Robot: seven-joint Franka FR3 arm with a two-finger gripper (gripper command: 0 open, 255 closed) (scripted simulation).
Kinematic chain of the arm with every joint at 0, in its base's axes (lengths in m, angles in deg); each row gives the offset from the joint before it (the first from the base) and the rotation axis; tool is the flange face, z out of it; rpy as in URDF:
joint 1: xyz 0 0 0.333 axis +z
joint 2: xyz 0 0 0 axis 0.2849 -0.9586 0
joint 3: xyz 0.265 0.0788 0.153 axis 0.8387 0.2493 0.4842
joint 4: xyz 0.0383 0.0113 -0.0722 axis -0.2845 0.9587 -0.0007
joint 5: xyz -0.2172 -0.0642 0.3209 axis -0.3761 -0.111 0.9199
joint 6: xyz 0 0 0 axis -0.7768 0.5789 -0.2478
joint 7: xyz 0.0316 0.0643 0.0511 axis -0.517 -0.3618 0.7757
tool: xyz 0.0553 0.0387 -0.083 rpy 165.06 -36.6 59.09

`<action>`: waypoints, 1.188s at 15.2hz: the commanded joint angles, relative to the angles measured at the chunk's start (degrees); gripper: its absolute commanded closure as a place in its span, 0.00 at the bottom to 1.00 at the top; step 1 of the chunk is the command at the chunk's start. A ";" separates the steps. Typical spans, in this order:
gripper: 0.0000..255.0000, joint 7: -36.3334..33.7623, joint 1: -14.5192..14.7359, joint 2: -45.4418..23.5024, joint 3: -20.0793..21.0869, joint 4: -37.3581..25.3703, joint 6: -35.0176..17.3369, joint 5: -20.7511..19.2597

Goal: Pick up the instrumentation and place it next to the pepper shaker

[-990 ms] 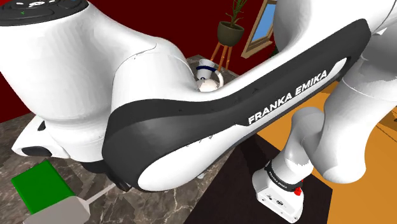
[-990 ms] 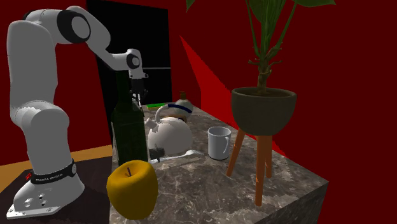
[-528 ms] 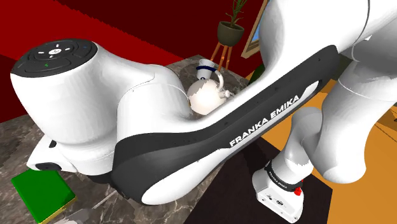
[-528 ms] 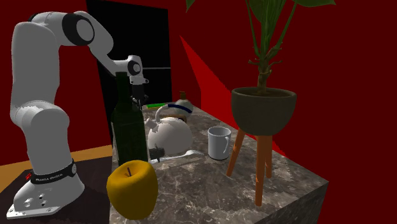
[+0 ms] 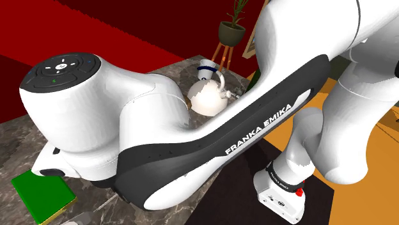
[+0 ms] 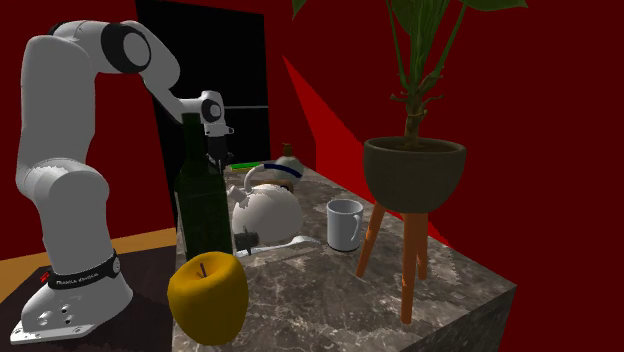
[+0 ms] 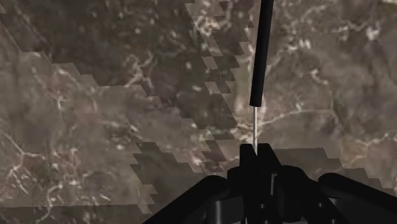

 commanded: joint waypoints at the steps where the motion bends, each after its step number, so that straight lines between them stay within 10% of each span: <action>1: 1.00 0.01 -0.01 -0.14 -0.02 0.06 -0.04 -0.04; 2: 1.00 0.01 -0.01 -0.14 -0.02 0.06 -0.04 -0.04; 3: 0.00 0.01 -0.01 -0.11 -0.02 0.09 -0.04 -0.03; 18: 0.00 0.98 -0.11 2.75 0.41 -3.92 6.63 1.42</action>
